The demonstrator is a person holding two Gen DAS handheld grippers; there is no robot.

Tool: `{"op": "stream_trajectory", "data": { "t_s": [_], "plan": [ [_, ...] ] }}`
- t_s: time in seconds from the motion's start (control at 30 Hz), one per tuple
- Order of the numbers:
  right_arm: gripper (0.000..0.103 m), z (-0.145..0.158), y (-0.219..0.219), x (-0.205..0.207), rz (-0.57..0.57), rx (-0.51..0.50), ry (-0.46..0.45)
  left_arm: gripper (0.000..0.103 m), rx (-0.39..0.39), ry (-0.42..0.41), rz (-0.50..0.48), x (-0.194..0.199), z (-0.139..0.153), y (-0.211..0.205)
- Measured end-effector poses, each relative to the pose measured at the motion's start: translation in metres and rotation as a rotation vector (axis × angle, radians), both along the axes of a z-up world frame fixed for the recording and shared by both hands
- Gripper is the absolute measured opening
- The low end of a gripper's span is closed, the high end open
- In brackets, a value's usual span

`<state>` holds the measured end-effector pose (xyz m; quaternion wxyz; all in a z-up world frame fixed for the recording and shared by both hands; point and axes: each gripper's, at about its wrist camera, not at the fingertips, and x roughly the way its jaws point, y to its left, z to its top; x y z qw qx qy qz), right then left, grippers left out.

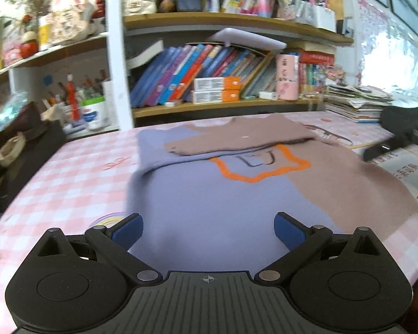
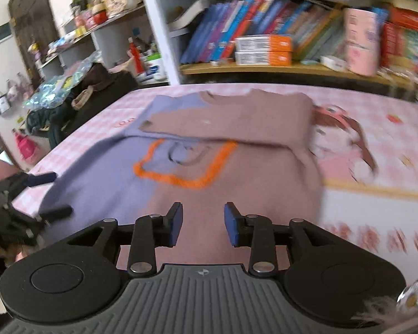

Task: Fold clothes
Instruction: 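Grasp the pink side edge with the right tool and fold it inward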

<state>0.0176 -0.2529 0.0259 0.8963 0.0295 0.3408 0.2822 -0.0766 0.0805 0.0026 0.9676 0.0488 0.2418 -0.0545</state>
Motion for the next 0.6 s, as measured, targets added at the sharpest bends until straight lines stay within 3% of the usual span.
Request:
{"op": "stream_trajectory", "data": {
  "t_s": [0.13, 0.23, 0.3, 0.43, 0.6],
  "plan": [
    [0.034, -0.010, -0.033, -0.031, -0.081, 0.028, 0.000, 0.101, 0.004, 0.013, 0.080, -0.014, 0.011, 0.016],
    [0.035, -0.019, -0.054, -0.053, -0.142, 0.064, 0.002, 0.100, -0.037, 0.030, 0.111, -0.023, 0.015, 0.027],
    [0.036, -0.025, -0.063, -0.064, -0.165, 0.094, 0.010, 0.092, -0.078, 0.052, 0.137, -0.026, 0.014, 0.035],
    [0.036, -0.032, -0.071, -0.071, -0.179, 0.103, 0.035, 0.063, -0.157, 0.082, 0.174, -0.024, 0.010, 0.049],
    [0.036, -0.036, -0.069, -0.068, -0.182, 0.110, 0.056, 0.042, -0.231, 0.130, 0.197, -0.016, -0.001, 0.061]
  ]
}}
